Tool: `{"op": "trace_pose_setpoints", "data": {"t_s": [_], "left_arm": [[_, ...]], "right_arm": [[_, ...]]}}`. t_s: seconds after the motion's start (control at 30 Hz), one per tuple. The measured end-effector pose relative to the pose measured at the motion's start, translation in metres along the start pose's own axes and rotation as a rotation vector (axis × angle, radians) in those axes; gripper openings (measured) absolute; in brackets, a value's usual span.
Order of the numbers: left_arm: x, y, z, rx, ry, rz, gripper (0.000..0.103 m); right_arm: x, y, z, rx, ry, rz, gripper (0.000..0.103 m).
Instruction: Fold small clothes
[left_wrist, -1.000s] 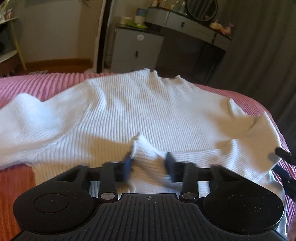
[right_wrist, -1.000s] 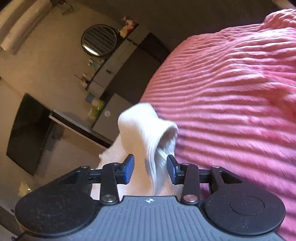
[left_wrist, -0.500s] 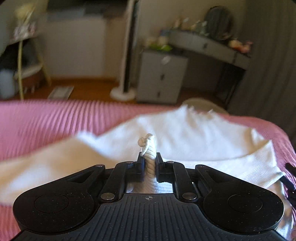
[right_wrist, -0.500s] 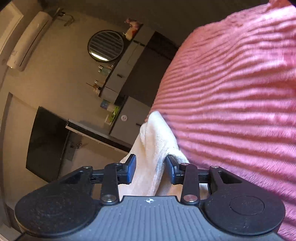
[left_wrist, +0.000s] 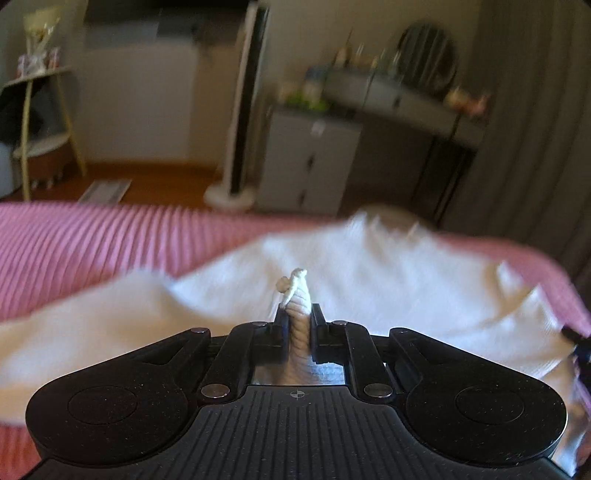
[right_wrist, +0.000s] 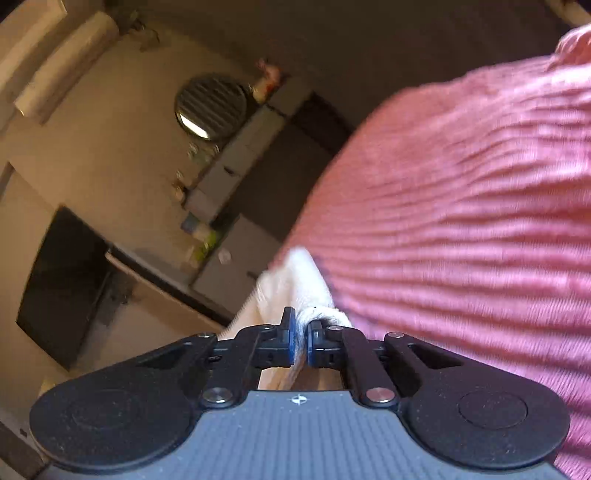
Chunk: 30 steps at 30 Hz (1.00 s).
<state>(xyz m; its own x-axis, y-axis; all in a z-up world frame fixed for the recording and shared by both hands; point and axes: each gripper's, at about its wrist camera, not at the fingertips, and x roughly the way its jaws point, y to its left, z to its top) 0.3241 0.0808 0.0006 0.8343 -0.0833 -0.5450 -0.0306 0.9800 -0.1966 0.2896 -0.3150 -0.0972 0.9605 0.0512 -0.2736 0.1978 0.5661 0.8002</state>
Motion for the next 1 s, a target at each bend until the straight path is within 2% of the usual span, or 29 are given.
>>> {"op": "trace_pose_setpoints", "data": {"t_s": [0.07, 0.1, 0.2, 0.3, 0.37, 0.53, 0.6, 0.63, 0.67, 0.73, 0.8, 0.83, 0.87, 0.9, 0.93, 1.0], "left_arm": [[0.007, -0.004, 0.003, -0.002, -0.005, 0.013, 0.015], [0.015, -0.004, 0.002, -0.004, 0.025, 0.026, 0.016], [0.040, 0.002, -0.010, -0.016, 0.179, 0.055, 0.023], [0.027, 0.010, -0.017, -0.012, 0.159, 0.031, 0.037], [0.021, 0.012, -0.019, -0.008, 0.167, 0.016, 0.036], [0.020, 0.013, -0.020, -0.054, 0.195, -0.020, 0.029], [0.023, 0.012, -0.019, -0.047, 0.195, -0.002, 0.025], [0.023, 0.011, -0.019, -0.041, 0.187, 0.008, 0.019], [0.021, 0.010, -0.019, -0.040, 0.179, 0.007, 0.017], [0.016, 0.008, -0.016, -0.037, 0.146, 0.003, 0.016], [0.015, 0.005, -0.016, -0.026, 0.127, 0.002, 0.016], [0.017, 0.003, -0.016, -0.024, 0.136, 0.014, 0.023], [0.021, 0.003, -0.018, -0.023, 0.149, 0.040, 0.034], [0.022, 0.005, -0.020, -0.028, 0.154, 0.061, 0.040], [0.021, 0.008, -0.022, -0.040, 0.150, 0.063, 0.043], [0.016, 0.016, -0.024, -0.070, 0.158, 0.039, 0.047]], "right_arm": [[0.002, -0.005, -0.001, 0.001, 0.007, -0.021, 0.006], [0.006, -0.006, -0.003, -0.013, 0.022, -0.048, 0.006], [0.008, -0.012, -0.004, 0.007, 0.063, -0.050, 0.006], [0.004, -0.012, 0.002, 0.061, 0.103, -0.008, 0.010], [0.007, -0.011, 0.001, 0.096, 0.132, 0.034, 0.015], [0.013, 0.001, -0.011, 0.053, 0.201, 0.051, 0.016], [0.011, 0.007, -0.013, -0.006, 0.190, 0.042, 0.012], [0.008, 0.011, -0.014, -0.043, 0.160, 0.021, 0.006], [0.004, 0.015, -0.014, -0.080, 0.122, -0.003, 0.006], [-0.002, 0.024, -0.013, -0.160, 0.057, -0.047, 0.006], [-0.006, 0.037, -0.018, -0.303, -0.005, -0.118, 0.006], [-0.005, 0.040, -0.022, -0.349, -0.008, -0.139, 0.007], [-0.002, 0.040, -0.024, -0.361, 0.019, -0.152, 0.007], [0.004, 0.037, -0.026, -0.351, 0.071, -0.164, 0.007], [0.008, 0.034, -0.027, -0.343, 0.108, -0.172, 0.008], [0.004, 0.036, -0.025, -0.346, 0.111, -0.170, 0.008]]}}
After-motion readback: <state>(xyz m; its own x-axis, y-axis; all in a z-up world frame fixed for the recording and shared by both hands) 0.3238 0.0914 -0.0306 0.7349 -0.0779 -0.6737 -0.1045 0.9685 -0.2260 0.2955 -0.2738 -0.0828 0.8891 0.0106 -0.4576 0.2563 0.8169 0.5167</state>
